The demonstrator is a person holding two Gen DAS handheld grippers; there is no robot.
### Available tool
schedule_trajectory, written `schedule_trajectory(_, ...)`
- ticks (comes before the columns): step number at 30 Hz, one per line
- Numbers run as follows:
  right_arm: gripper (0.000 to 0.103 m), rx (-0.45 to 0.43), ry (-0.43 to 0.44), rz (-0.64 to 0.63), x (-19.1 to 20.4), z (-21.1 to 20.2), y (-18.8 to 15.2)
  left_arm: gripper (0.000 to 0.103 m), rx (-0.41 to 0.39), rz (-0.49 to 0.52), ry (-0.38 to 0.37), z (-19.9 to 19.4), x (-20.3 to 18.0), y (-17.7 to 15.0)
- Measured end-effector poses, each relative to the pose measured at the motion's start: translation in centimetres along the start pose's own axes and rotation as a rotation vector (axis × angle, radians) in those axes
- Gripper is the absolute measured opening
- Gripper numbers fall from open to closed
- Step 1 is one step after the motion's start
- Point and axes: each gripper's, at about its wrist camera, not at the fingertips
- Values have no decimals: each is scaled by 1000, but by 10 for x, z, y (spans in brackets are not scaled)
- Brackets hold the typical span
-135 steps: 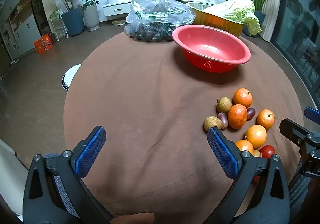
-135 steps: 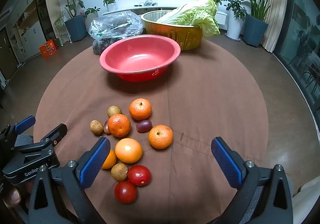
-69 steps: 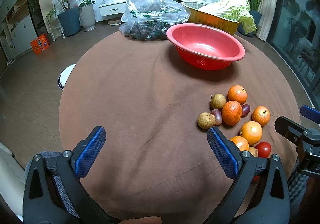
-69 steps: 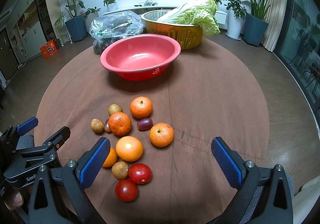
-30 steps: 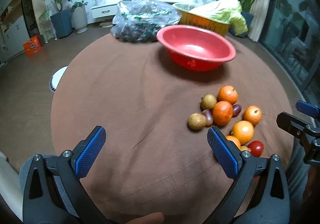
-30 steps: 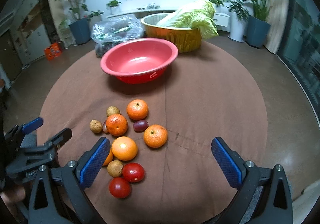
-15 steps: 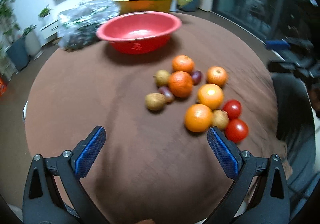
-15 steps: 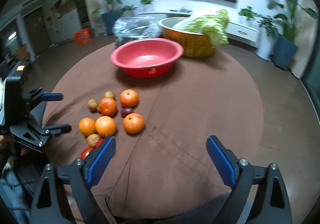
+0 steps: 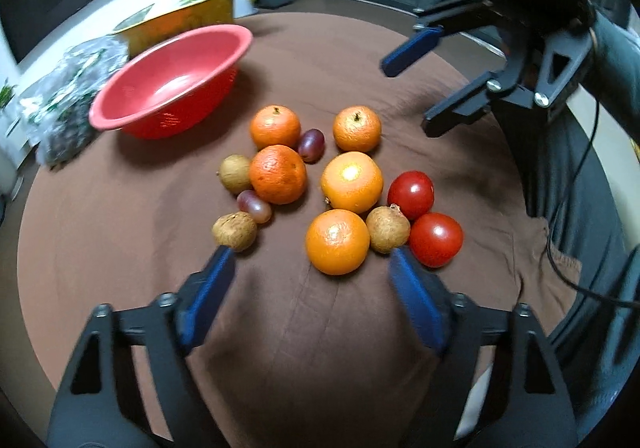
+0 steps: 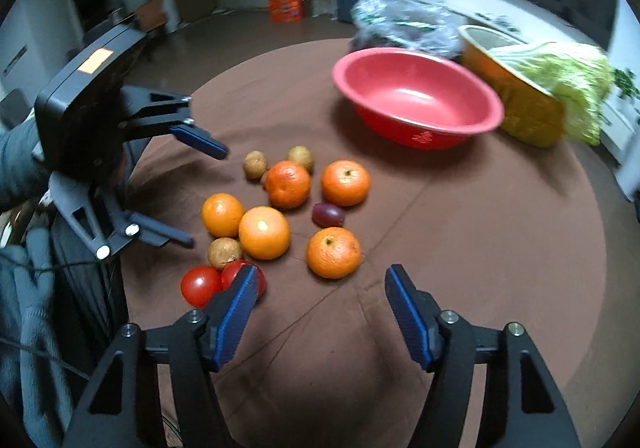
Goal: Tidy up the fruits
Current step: 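Grasp an orange with the left tool while the right tool grasps a tangerine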
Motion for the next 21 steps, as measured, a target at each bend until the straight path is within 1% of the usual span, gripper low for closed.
schedule_trajectory(2, 67, 17, 12, -10, -6, 6, 2, 64, 9, 26, -12, 4, 2, 3)
schedule_trajectory(8, 62, 61, 47, -77, -9, 25, 9, 63, 0, 72, -42, 8, 3, 6)
schedule_trajectory(13, 60, 90, 69, -119, -10, 35, 13, 53, -7, 95, -79, 8, 3, 6)
schedule_trajectory(16, 59, 96, 77, -118, -14, 39, 15, 44, -14, 110, -102, 8, 2, 7)
schedule_trajectory(18, 57, 99, 83, -115, -17, 41, 16, 35, -17, 119, -112, 8, 1, 7)
schedule_trajectory(19, 55, 101, 85, -115, -17, 42, 16, 33, -15, 124, -115, 8, 0, 7)
schedule_trajectory(21, 52, 112, 90, -119, -18, 45, 17, 33, -15, 129, -119, 8, 0, 6)
Point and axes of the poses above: each gripper's, at about its wrist camera, not at the fingertips, and z roughly the way its jaws point, x to its left, y to its top, and after that the axes turned 1 degree about -z, right-handed
